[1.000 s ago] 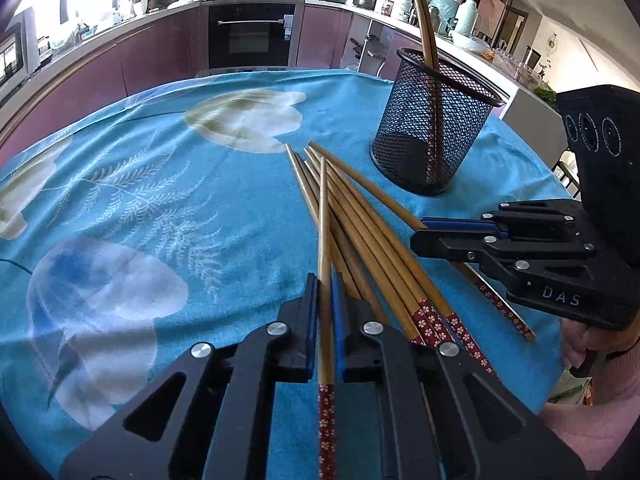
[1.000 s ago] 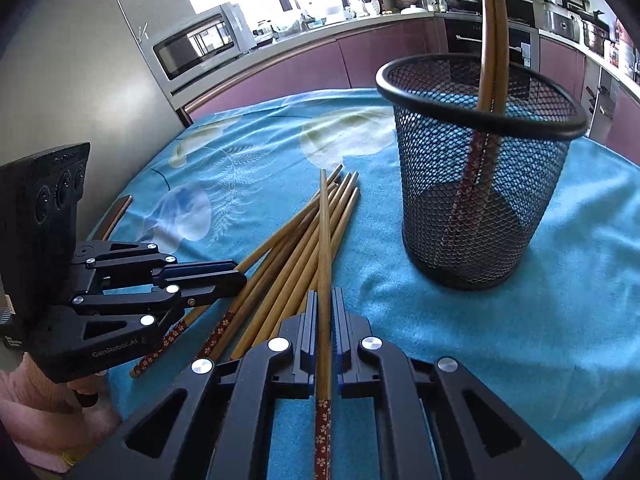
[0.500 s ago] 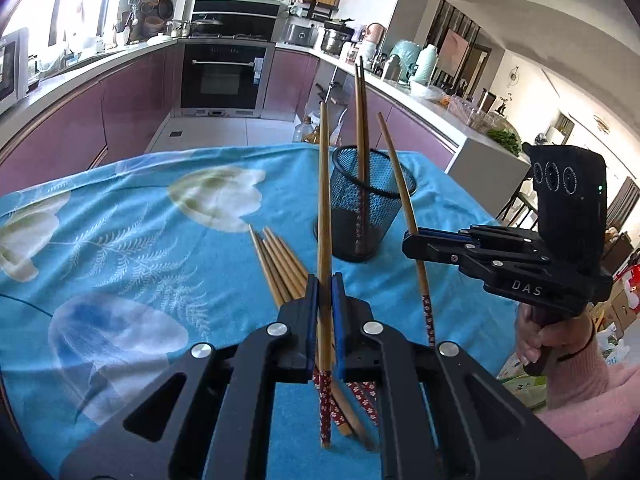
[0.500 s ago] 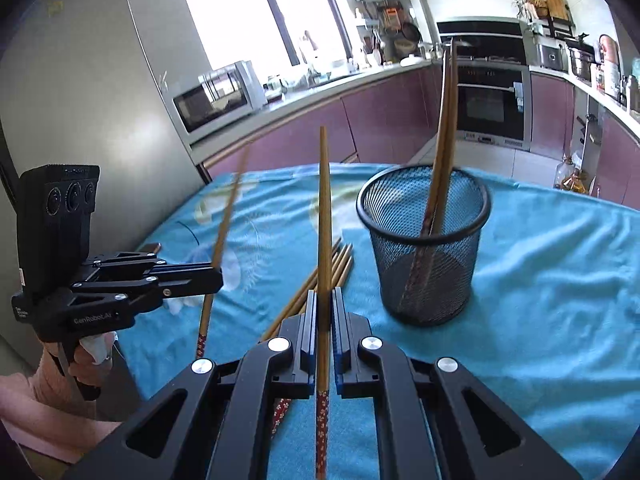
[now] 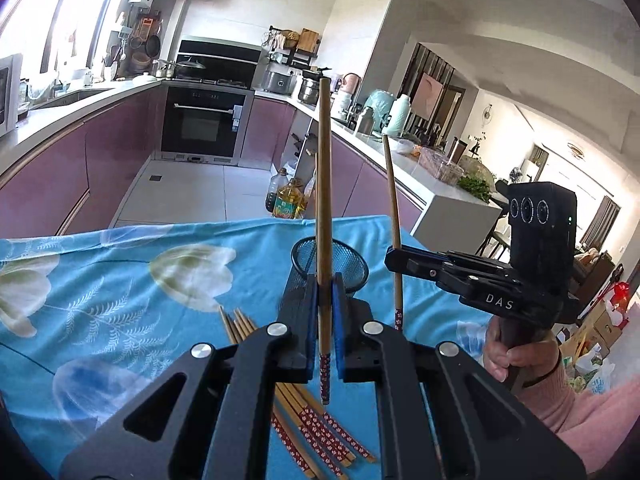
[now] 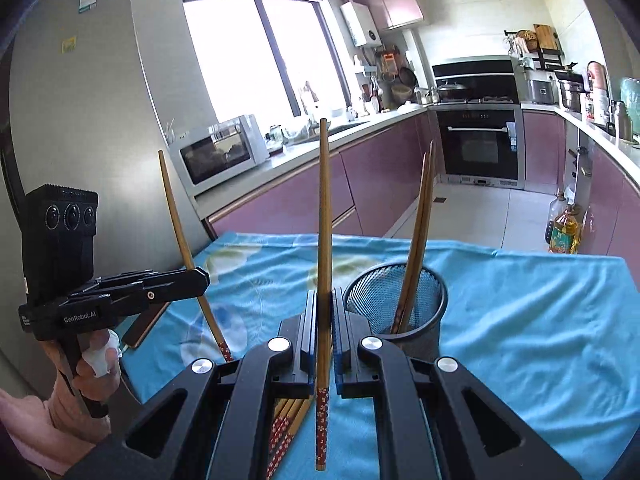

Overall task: Organize utensils
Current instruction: 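Drop the chopstick into the mesh cup with the right tool while the left tool releases its own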

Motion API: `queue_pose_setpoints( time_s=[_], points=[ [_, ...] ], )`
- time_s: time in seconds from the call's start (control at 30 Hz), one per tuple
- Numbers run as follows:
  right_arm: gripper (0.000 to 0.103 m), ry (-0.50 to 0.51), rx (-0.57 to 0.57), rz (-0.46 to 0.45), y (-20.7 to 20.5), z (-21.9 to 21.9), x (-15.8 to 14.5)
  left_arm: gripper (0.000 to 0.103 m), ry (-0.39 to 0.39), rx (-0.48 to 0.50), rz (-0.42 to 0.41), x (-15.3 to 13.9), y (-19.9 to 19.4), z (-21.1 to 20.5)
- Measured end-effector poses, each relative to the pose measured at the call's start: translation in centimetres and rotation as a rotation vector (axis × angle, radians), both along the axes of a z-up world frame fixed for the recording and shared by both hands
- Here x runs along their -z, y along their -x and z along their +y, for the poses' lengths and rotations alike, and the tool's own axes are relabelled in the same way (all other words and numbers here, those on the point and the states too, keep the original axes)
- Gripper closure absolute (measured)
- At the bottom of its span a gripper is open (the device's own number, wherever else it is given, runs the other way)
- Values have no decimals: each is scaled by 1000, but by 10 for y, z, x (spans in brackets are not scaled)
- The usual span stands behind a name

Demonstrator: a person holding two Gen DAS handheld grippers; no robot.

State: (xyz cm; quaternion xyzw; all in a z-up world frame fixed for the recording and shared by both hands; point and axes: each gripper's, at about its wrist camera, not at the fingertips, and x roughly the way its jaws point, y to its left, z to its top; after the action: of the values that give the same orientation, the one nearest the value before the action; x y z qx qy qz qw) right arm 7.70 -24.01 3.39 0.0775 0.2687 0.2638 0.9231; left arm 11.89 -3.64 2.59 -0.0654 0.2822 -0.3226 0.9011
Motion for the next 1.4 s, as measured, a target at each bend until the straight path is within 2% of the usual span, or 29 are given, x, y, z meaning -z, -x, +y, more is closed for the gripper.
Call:
queue_pose_setpoints(
  time_s=[0.23, 0.67, 0.93, 1.4],
  points=[
    [97, -30, 49, -56, -19, -11, -22, 95, 26, -15, -66, -28, -22, -18],
    [97, -41, 131, -107, -62, -18, -34, 95, 35, -54, -85, -49, -73, -48],
    [97, -15, 165, -55, -83, -14, -11, 96, -46, -69, -48, -20, -97, -69],
    [97, 81, 132, 109, -95, -3, 25, 95, -170, 8, 62, 38, -117, -90]
  ],
)
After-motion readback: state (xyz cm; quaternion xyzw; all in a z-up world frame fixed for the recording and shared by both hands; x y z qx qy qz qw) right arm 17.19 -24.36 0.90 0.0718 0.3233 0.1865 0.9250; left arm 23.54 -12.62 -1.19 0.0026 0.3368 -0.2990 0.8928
